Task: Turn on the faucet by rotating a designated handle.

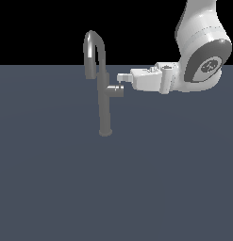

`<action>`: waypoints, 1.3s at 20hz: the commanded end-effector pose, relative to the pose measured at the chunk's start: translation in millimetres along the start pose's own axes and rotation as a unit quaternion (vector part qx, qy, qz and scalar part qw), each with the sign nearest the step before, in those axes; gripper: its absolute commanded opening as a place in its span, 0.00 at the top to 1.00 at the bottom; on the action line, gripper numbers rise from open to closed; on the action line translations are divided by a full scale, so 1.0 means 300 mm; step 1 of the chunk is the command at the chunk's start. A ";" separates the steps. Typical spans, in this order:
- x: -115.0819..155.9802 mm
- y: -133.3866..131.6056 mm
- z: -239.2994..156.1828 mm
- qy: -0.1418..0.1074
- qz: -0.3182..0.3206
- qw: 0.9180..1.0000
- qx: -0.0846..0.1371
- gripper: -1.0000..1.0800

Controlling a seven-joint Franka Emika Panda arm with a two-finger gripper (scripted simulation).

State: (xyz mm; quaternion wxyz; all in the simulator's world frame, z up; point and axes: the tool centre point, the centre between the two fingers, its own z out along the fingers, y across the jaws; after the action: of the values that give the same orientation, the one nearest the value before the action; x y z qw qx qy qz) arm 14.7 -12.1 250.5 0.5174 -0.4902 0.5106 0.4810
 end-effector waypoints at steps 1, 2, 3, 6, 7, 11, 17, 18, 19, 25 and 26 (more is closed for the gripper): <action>0.034 0.021 0.000 0.000 0.004 1.000 -0.001 1.00; 0.051 0.033 0.000 0.000 0.005 1.000 -0.001 1.00; 0.069 0.045 0.000 -0.001 0.006 1.000 -0.001 1.00; 0.124 0.082 0.000 -0.001 0.010 1.000 -0.002 1.00; 0.124 0.082 0.000 -0.001 0.010 1.000 -0.002 1.00; 0.127 0.061 0.000 -0.001 0.000 1.000 -0.001 1.00; 0.139 0.054 0.000 -0.003 -0.010 1.000 -0.003 1.00; 0.157 0.051 0.000 -0.002 -0.008 1.000 -0.003 1.00; 0.176 0.049 0.000 -0.002 -0.006 1.000 -0.003 1.00; 0.282 0.037 0.000 -0.001 0.006 1.000 -0.002 1.00; 0.300 0.035 0.000 -0.001 0.008 1.000 -0.002 1.00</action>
State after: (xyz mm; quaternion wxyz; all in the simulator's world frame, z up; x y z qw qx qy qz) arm 10.9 -11.9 197.8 0.5263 -0.5018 0.4934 0.4772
